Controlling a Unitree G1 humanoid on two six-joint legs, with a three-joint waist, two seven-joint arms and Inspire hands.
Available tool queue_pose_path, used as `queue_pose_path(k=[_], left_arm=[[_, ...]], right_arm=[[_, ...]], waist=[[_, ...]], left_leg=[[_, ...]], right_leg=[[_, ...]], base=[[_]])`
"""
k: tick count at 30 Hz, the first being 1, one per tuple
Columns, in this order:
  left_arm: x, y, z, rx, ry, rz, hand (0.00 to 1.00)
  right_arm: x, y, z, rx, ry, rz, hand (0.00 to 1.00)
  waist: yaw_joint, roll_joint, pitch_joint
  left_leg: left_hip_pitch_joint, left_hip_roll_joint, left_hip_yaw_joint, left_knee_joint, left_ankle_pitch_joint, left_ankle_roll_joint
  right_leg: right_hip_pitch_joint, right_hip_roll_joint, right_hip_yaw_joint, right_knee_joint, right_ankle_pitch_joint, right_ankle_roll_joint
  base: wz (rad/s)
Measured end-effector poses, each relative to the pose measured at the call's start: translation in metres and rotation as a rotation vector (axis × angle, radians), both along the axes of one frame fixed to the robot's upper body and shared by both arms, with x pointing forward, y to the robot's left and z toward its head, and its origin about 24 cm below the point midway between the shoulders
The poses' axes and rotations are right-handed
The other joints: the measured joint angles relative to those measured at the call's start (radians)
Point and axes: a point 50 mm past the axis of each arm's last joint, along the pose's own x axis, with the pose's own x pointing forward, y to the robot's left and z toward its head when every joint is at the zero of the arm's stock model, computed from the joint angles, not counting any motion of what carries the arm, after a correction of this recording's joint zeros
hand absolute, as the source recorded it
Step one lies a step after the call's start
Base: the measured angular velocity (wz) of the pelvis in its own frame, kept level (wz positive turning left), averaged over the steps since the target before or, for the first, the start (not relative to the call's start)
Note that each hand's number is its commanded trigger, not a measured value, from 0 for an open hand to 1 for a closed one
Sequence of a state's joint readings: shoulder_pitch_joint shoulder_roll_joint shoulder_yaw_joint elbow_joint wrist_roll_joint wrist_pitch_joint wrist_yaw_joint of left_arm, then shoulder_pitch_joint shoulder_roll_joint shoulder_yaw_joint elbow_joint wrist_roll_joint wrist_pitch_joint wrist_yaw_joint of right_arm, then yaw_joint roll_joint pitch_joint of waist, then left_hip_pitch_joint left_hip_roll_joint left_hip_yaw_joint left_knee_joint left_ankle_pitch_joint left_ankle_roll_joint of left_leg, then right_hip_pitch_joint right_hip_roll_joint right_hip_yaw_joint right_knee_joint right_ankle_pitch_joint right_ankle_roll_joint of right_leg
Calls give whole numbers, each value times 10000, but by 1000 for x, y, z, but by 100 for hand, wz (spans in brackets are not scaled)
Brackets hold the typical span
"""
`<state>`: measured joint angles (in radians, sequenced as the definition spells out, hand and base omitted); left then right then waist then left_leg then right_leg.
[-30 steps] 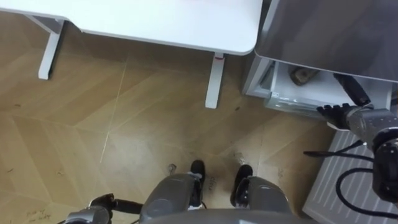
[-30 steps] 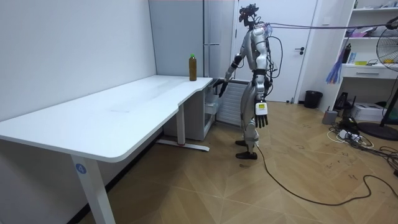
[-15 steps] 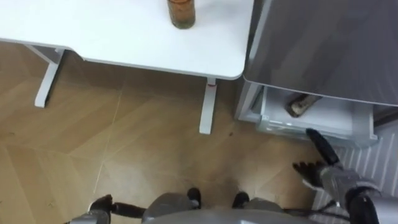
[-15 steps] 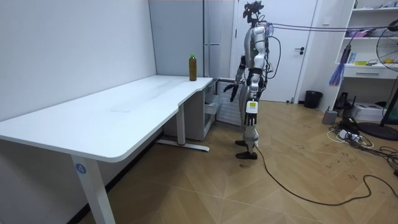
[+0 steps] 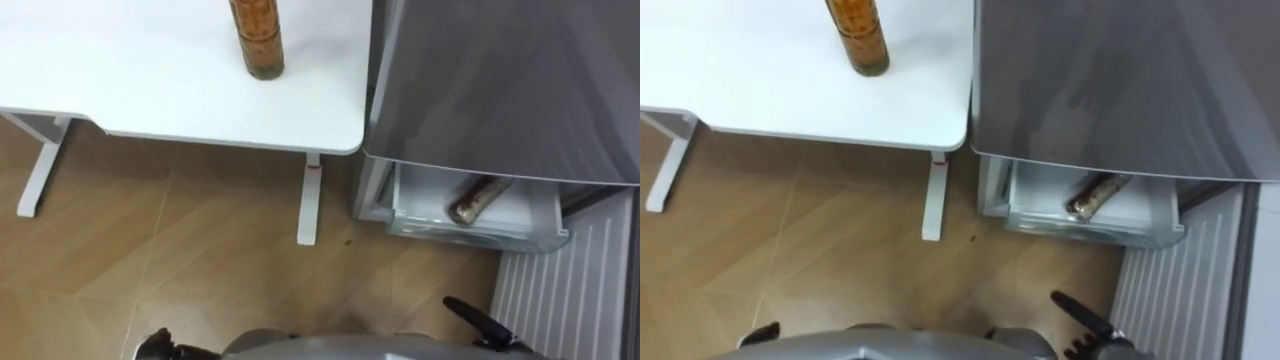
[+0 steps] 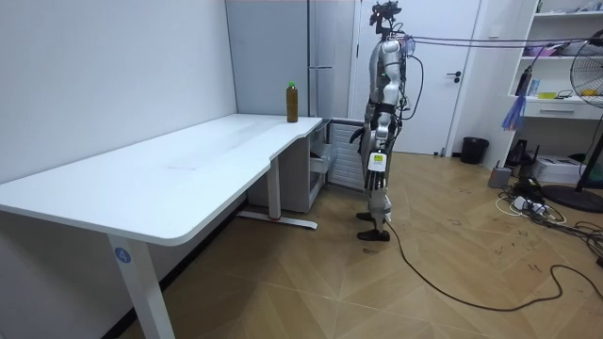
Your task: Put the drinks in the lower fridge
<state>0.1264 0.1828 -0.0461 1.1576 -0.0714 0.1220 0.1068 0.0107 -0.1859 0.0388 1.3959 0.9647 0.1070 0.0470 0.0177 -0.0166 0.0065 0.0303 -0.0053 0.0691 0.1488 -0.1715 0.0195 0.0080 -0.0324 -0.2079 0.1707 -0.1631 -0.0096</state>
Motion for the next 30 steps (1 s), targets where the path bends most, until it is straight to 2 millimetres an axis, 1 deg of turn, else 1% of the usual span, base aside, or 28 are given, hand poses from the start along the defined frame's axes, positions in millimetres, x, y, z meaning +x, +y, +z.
queue_pose_path(k=[1,2,3,4,6,9,10,12,16,19,30], left_arm=[[-1,0,0,-4,-6,82,0],[-1,0,0,-6,-6,109,0],[0,0,0,-9,-31,134,0],[1,0,0,-19,-63,180,0],[2,-1,0,-48,-92,196,0],[4,-1,0,-89,-102,181,0],[6,-1,0,-112,-142,163,0],[5,-1,0,-123,-71,197,0],[5,0,0,-168,123,-21,0],[3,0,0,-362,296,-27,0],[1,2,0,-618,408,168,0]], right_arm=[[-2,0,0,-96,179,618,0],[-2,0,0,-171,298,1089,0],[-4,-1,0,-298,519,1989,0],[-7,-1,0,-355,707,2836,0],[-9,-1,-1,-396,974,3953,0],[-10,0,-1,-360,1097,4661,0],[-9,0,-1,-354,1093,4929,0],[-8,1,-1,-344,1117,5030,0],[-10,1,-1,-198,1105,4870,0],[-8,1,-1,-172,945,5105,0],[-15,-2,0,-304,1052,5090,0]], waist=[[-132,5,-21],[-180,-8,-27],[-249,-39,-40],[-226,-61,-32],[-120,-75,-34],[-132,-116,-23],[-102,-89,1],[-127,-112,7],[-222,-79,13],[-411,-39,9],[-431,-9,15]], left_leg=[[58,2,-8,-1,-10,0],[74,1,-17,-7,-12,0],[95,2,-14,-24,-12,0],[132,12,61,-53,-12,0],[192,34,138,-60,-35,-17],[252,59,213,-61,-86,-25],[316,87,303,-60,-127,-32],[401,106,346,-61,-165,-40],[465,117,362,-39,-241,-38],[501,115,391,-42,-278,-27],[519,118,421,-55,-320,-28]], right_leg=[[83,-1,-42,-13,-2,3],[115,-4,-73,-20,-2,4],[123,-5,-115,-13,-3,5],[119,5,-43,-7,-2,3],[111,50,163,-3,2,-3],[110,82,247,-11,2,-3],[126,118,356,-11,2,-3],[224,144,397,-26,1,-3],[312,150,392,-31,-19,-3],[330,152,432,-22,-49,12],[326,170,505,-45,-68,24]], base=[[0],[5],[0],[-8],[-22],[-14],[-19],[-11],[0],[-2],[-1]])
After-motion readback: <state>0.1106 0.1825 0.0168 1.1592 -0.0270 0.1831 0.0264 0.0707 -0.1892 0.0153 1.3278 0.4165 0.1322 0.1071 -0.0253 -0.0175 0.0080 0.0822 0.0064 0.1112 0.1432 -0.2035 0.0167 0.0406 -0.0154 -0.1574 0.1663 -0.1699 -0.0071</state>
